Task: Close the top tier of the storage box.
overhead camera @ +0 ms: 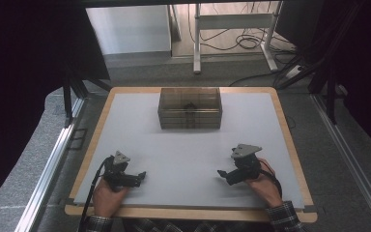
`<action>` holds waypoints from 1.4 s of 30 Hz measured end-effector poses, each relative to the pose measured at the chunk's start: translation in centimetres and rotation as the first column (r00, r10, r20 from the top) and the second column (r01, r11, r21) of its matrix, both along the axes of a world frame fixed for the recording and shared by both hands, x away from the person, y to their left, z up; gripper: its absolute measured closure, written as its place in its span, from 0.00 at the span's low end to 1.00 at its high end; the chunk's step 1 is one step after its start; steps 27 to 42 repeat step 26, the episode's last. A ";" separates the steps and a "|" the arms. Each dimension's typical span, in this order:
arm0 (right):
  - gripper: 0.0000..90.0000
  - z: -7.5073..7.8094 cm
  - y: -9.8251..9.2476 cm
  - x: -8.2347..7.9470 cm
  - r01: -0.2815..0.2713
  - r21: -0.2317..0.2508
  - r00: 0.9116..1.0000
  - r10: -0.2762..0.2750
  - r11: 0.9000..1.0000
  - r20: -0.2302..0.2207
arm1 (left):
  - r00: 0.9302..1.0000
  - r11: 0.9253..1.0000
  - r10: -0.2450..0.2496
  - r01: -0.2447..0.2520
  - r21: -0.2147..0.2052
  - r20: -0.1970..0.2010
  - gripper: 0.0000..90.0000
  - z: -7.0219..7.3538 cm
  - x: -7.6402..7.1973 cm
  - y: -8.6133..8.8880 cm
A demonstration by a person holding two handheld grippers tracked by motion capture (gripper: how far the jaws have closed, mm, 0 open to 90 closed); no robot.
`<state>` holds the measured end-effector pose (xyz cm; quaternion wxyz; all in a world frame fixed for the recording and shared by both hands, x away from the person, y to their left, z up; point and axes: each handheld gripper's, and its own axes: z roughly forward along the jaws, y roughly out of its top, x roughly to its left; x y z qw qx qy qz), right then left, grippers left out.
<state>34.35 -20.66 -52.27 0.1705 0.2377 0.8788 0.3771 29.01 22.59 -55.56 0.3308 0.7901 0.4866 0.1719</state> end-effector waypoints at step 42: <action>0.00 -1.3 -0.9 0.1 0.005 -0.032 0.994 -0.008 0.999 -0.109 | 1.000 1.000 -0.001 0.001 0.001 0.001 0.00 0.0 0.0 0.0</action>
